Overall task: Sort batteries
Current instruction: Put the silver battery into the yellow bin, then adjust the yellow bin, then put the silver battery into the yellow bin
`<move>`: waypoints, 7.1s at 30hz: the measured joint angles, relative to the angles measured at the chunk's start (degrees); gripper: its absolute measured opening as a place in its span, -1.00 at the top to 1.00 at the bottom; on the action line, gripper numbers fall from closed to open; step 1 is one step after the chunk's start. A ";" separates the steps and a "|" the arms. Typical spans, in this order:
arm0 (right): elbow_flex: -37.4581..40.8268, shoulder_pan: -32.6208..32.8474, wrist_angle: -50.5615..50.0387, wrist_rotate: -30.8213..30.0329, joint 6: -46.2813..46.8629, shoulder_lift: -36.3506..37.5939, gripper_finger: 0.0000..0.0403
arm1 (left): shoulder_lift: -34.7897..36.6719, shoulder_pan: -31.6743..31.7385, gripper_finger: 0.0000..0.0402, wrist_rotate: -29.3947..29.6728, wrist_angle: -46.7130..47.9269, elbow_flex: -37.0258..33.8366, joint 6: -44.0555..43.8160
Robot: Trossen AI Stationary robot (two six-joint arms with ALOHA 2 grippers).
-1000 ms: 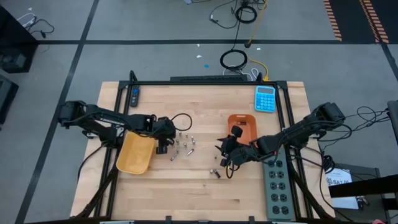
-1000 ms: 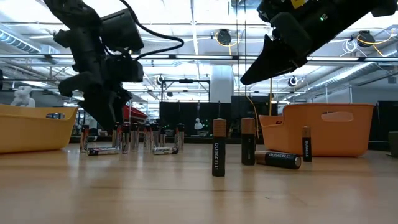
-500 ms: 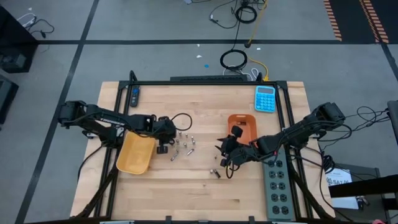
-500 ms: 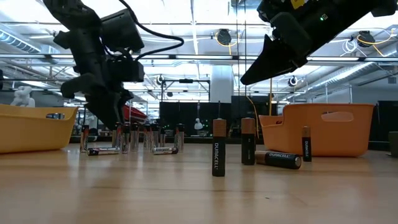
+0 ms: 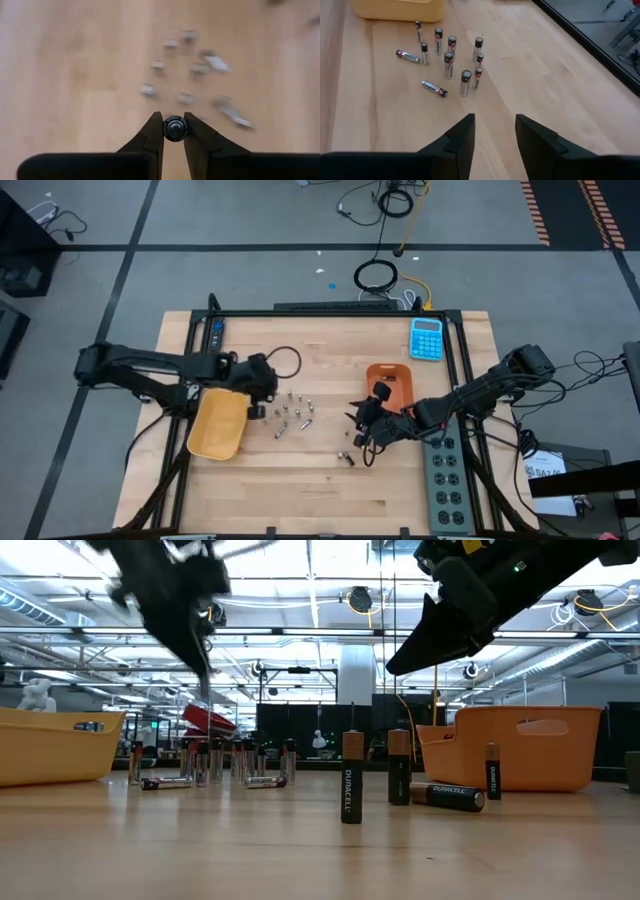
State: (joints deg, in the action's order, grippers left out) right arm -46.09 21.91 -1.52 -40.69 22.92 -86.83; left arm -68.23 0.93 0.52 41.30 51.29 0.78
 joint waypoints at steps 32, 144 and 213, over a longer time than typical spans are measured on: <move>0.00 3.33 1.73 -2.81 0.41 0.00 0.34 | 4.11 -19.48 0.01 -2.00 18.25 -14.95 -36.06; 0.00 5.97 1.40 -3.10 0.41 0.00 0.34 | -20.66 -14.32 0.54 4.78 -6.43 -6.34 -17.36; 0.02 5.97 2.69 -3.01 0.96 -0.96 0.34 | -10.94 -18.43 0.29 12.87 10.86 3.39 -22.91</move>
State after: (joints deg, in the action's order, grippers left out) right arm -46.06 27.88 1.17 -43.70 23.88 -87.79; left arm -79.16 -17.49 13.39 52.16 54.68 -22.13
